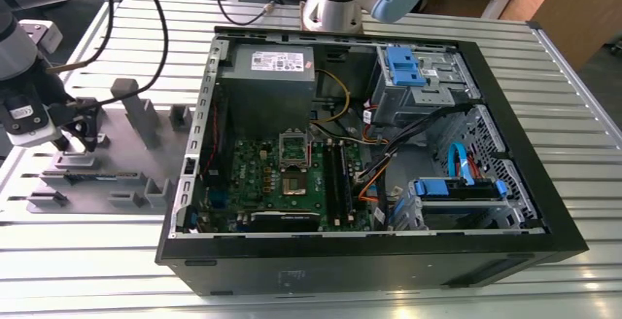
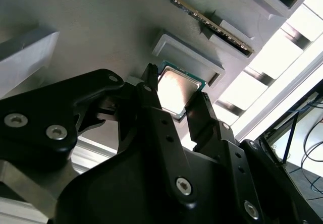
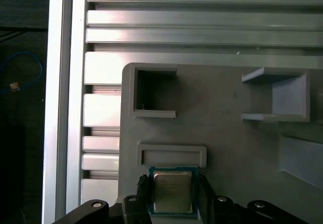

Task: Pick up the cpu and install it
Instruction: 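Pick up the cpu and move it towards the insertion slot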

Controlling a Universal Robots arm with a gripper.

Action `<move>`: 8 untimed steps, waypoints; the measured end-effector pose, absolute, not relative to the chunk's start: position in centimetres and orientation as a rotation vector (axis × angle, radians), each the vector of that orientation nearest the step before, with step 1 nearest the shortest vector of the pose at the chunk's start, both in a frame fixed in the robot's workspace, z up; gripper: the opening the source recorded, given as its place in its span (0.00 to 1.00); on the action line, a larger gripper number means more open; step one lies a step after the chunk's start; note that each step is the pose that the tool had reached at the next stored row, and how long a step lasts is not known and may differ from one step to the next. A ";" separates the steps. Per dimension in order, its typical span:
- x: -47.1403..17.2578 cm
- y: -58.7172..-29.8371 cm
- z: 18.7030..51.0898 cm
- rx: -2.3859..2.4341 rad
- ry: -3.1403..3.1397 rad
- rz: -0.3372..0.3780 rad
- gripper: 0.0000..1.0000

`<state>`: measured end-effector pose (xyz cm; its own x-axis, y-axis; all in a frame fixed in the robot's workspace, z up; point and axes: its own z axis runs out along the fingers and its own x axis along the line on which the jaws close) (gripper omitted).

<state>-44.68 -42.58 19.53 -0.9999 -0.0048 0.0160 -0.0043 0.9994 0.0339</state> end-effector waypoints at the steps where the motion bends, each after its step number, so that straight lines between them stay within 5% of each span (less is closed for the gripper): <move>1: -44.7 -42.6 19.5 0.007 -3.125 -0.053 0.47; 8: -44.7 -42.6 19.7 0.007 -3.125 -0.053 0.47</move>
<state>-44.69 -42.58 19.68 -0.9999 -0.0048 0.0159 -0.0042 0.9994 0.0339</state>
